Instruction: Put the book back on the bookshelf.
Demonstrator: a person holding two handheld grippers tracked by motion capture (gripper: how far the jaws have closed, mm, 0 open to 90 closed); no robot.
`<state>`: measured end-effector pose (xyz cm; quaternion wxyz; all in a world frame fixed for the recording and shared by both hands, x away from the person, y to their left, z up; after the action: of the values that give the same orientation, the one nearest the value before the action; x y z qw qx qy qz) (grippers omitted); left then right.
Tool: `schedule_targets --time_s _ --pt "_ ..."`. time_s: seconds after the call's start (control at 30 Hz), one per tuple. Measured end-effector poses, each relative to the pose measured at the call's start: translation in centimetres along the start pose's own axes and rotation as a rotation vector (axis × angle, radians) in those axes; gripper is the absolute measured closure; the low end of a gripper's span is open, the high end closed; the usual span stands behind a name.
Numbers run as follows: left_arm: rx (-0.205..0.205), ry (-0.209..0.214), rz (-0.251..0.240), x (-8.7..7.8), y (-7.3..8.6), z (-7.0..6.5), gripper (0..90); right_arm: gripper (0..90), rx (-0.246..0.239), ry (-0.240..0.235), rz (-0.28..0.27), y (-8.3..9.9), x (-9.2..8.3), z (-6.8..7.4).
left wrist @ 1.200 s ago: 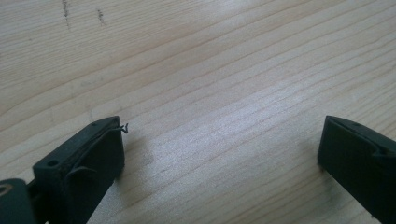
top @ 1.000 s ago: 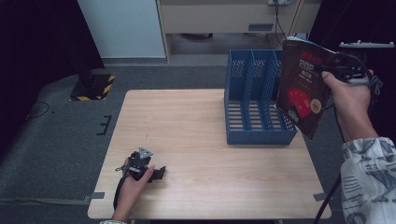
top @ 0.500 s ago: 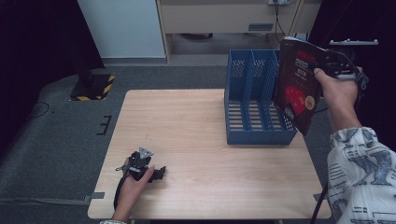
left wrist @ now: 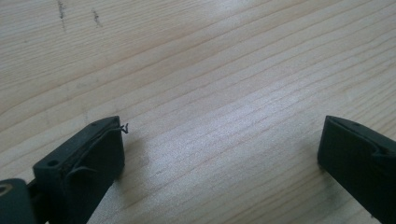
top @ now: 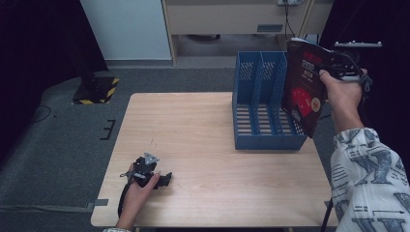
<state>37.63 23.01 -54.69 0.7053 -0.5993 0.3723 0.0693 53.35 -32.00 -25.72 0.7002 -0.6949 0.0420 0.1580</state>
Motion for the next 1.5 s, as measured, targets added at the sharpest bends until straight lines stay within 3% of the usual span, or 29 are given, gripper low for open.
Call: schedule_targets --time_s 0.3,0.73,1.17,1.5 --pt "0.001 0.001 0.0 0.0 0.0 0.0 0.0 87.1 0.0 -0.007 0.0 0.1 0.7 0.2" --pt "0.001 0.002 -0.003 0.0 0.0 -0.1 0.0 87.1 -0.006 -0.001 -0.042 0.1 0.9 0.4" --pt "0.002 0.003 -0.003 0.0 0.0 -0.1 0.0 87.1 0.011 -0.014 -0.093 1.4 1.2 0.3" --pt "0.002 0.003 -0.003 0.0 0.0 -0.1 0.0 87.1 -0.004 -0.018 -0.105 2.4 1.7 0.6"
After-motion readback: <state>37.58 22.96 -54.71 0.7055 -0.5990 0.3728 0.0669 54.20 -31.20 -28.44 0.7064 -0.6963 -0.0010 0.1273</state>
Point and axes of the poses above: each handheld gripper's, and its own axes: x roughly forward along the jaws, y roughly out of its underside, z roughly to its left, the point moved 2 cm from there along x, roughly forward along the jaws, and after that the axes turned 12 degrees about -z, right-handed, at the moved point
